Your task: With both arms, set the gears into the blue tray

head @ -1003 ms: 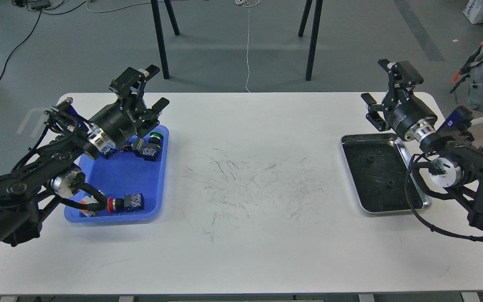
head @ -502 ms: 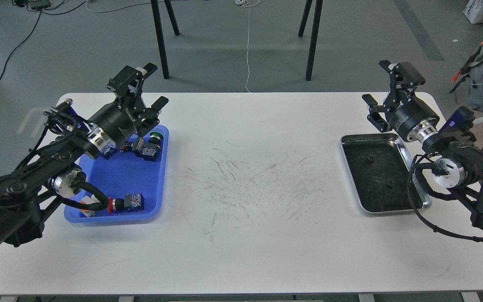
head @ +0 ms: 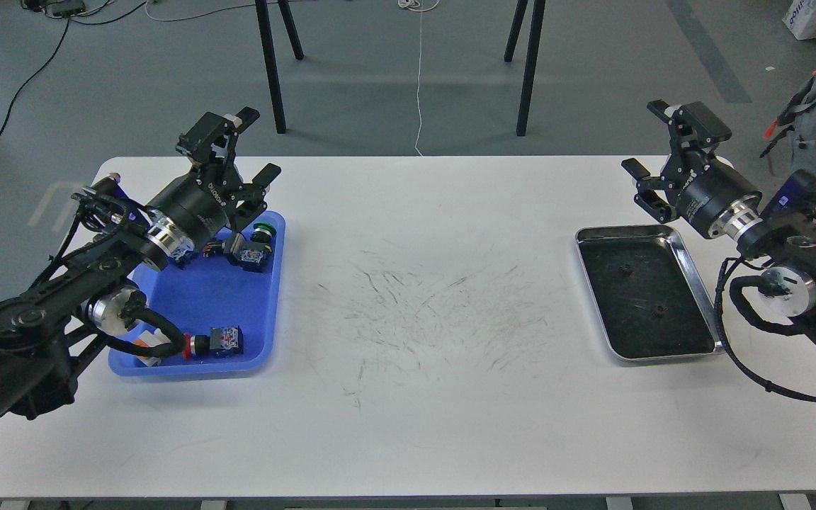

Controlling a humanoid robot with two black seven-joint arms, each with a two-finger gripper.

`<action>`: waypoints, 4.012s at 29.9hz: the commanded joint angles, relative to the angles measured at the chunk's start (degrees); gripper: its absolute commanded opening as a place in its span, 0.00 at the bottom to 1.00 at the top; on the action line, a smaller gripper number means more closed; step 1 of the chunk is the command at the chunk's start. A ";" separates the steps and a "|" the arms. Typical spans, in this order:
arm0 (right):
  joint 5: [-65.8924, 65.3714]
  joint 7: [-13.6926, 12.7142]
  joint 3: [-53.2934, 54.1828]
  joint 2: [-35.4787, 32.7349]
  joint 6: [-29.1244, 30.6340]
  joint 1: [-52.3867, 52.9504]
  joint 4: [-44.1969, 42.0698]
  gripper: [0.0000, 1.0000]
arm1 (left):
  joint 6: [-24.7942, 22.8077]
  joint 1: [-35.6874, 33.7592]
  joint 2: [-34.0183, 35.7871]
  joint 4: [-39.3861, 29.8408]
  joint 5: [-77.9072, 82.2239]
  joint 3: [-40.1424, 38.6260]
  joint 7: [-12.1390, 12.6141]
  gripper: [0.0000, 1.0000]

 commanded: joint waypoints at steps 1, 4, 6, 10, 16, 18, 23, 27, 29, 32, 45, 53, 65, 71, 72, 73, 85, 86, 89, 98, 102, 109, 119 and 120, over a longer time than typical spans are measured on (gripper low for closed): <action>-3.96 0.00 -0.01 -1.43 1.39 0.00 -0.05 0.98 | 0.02 0.00 0.00 0.08 0.00 0.00 0.00 1.00; -7.03 0.00 -0.01 -2.92 2.36 -0.09 -0.04 0.98 | -0.24 0.00 -0.26 0.08 -0.08 -0.09 0.00 1.00; -8.88 0.00 -0.27 -4.15 2.71 0.17 -0.22 0.98 | -0.24 0.00 -0.53 0.08 -0.09 -0.09 0.00 1.00; -10.56 0.00 -2.29 -6.97 4.47 0.61 -0.22 0.98 | -0.24 0.00 -0.62 0.17 -0.09 -0.09 0.00 1.00; -15.12 0.00 -4.75 -9.70 4.73 1.66 -0.22 0.98 | -0.24 -0.09 -0.53 0.17 0.00 0.00 0.00 1.00; -17.14 0.00 -5.37 -9.70 4.65 2.02 -0.40 0.98 | -0.24 -0.09 -0.53 0.17 0.00 0.00 0.00 1.00; -21.45 0.00 -6.78 -9.70 4.56 2.19 -0.40 0.98 | -0.24 -0.09 -0.53 0.17 0.00 0.00 0.00 1.00; -23.65 0.00 -6.95 -9.70 4.47 2.20 -0.48 0.98 | -0.24 -0.09 -0.53 0.17 0.00 0.00 0.00 1.00; -25.23 0.00 -7.04 -9.70 4.47 2.19 -0.48 0.98 | -0.24 -0.09 -0.53 0.17 0.00 0.00 0.00 1.00; -29.62 0.00 -7.04 -9.70 4.47 2.19 -0.48 0.98 | -0.24 -0.09 -0.53 0.17 0.00 0.00 0.00 1.00; -35.87 0.00 -6.87 -11.63 8.30 5.09 -0.75 0.98 | -0.15 0.00 -0.44 0.17 0.09 0.09 0.00 1.00; -36.22 0.00 -7.22 -11.19 6.85 3.87 -1.28 0.98 | -0.06 0.44 -0.44 0.17 0.09 0.09 0.00 1.00; -37.89 0.00 -19.77 -8.56 5.53 7.29 -8.21 0.99 | -0.24 0.62 -0.71 0.08 0.18 0.35 0.00 1.00; -42.98 0.00 -26.11 -6.80 2.72 10.10 -8.83 0.99 | -0.24 0.62 -0.70 0.17 0.35 0.35 0.00 1.00; -44.38 0.00 -26.46 -6.54 2.45 10.28 -8.83 0.99 | -0.15 0.62 -0.71 0.17 0.44 0.35 0.00 1.00; -46.14 0.00 -26.73 -6.18 2.10 10.45 -8.83 0.99 | -0.15 0.70 -0.71 0.17 0.53 0.35 0.00 1.00; -66.79 0.00 -27.08 -1.44 0.43 13.09 -8.31 0.98 | -0.24 0.70 -0.71 0.08 0.71 0.52 0.00 1.00; -68.03 0.00 -27.08 -1.26 0.34 13.18 -8.31 0.98 | -0.24 0.70 -0.71 0.08 0.79 0.52 0.00 1.00; -71.37 0.00 -27.26 -0.12 0.08 13.18 -8.39 0.98 | -0.24 0.79 -0.71 0.17 0.79 0.52 0.00 1.00; -73.14 0.00 -32.60 5.15 -0.01 14.23 -16.20 0.98 | -0.24 0.79 -0.79 0.17 0.79 0.44 0.00 1.00; -73.05 0.00 -36.48 7.61 -1.33 14.41 -20.17 0.98 | -0.24 0.79 -0.88 0.08 0.79 0.52 0.00 1.00; -73.05 0.00 -36.75 9.28 -1.33 15.55 -20.26 0.96 | -0.24 0.79 -0.88 0.08 0.79 0.52 0.00 1.00; -72.96 0.00 -36.75 11.04 -1.51 15.82 -20.61 0.91 | -0.15 0.79 -0.88 0.08 0.88 0.52 0.00 1.00; -72.96 0.00 -36.75 11.13 -1.51 15.82 -20.96 0.91 | -0.15 0.79 -0.88 0.08 0.88 0.52 0.00 1.00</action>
